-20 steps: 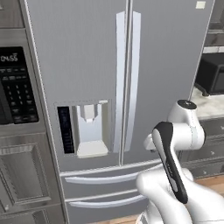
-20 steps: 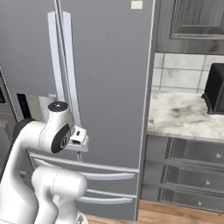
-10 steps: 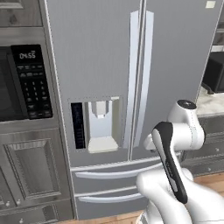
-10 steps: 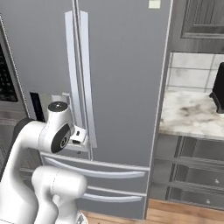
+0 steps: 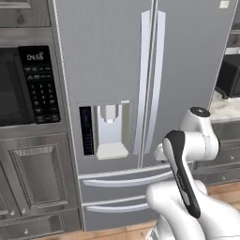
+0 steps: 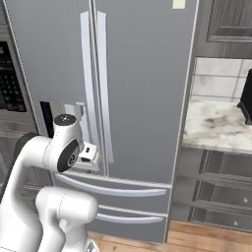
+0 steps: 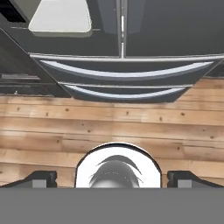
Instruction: Take the donut and cake from the fridge and place them on the empty tray on the dining counter.
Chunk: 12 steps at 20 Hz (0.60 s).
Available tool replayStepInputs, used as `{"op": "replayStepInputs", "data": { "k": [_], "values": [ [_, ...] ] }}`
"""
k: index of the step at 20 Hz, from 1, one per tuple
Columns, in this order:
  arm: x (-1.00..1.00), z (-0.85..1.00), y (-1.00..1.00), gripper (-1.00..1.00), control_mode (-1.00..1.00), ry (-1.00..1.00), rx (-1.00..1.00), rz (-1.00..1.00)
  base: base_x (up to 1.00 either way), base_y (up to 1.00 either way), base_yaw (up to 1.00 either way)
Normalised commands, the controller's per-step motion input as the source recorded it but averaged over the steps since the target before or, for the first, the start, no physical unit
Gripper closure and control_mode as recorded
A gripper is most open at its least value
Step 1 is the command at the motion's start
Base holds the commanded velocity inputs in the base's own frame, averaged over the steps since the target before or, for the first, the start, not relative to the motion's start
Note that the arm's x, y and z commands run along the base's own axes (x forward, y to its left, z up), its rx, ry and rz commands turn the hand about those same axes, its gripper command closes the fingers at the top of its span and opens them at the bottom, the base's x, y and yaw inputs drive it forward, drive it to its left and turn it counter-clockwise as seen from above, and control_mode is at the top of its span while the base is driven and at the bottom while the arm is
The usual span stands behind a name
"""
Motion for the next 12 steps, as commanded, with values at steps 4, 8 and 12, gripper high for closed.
{"op": "replayStepInputs", "data": {
  "k": [4,8,12],
  "values": [
    [0.00,0.00,0.00,-1.00,1.00,0.00,0.00,0.00,-0.35,0.24,0.00],
    [0.00,0.00,0.00,-1.00,1.00,0.00,0.00,0.00,-0.37,0.23,0.00],
    [0.00,0.00,0.00,-1.00,1.00,0.00,0.00,0.00,-0.40,0.20,0.00]
  ]
}}
